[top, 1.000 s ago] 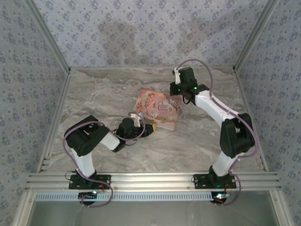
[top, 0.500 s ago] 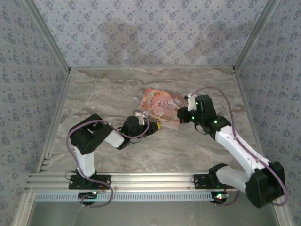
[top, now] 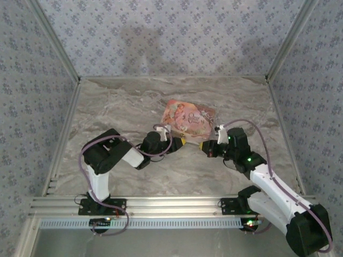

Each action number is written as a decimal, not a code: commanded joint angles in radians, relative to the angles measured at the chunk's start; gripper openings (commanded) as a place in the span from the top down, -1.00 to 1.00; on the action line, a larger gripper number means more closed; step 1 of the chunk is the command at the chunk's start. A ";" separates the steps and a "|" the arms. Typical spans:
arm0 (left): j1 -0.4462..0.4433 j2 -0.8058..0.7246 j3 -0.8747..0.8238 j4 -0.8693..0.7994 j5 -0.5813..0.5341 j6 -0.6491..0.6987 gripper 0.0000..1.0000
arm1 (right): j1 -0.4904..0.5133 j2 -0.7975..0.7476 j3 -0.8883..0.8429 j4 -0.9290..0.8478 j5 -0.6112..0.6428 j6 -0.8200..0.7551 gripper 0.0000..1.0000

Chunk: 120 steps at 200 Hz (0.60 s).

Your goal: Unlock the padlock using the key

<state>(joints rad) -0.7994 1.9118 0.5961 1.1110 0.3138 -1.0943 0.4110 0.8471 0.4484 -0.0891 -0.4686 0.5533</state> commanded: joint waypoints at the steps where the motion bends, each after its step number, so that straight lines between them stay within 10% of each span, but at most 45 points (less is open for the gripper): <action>1: -0.007 -0.057 0.045 0.059 -0.011 -0.029 0.91 | -0.002 -0.016 -0.050 0.157 -0.049 0.147 1.00; 120: -0.007 -0.056 0.079 0.082 -0.063 -0.068 0.91 | -0.026 -0.145 -0.027 0.240 -0.059 0.405 1.00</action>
<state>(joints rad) -0.8009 1.9049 0.6380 1.1080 0.2649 -1.1538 0.3904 0.7136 0.3725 0.1120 -0.5030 0.8783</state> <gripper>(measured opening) 0.096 0.064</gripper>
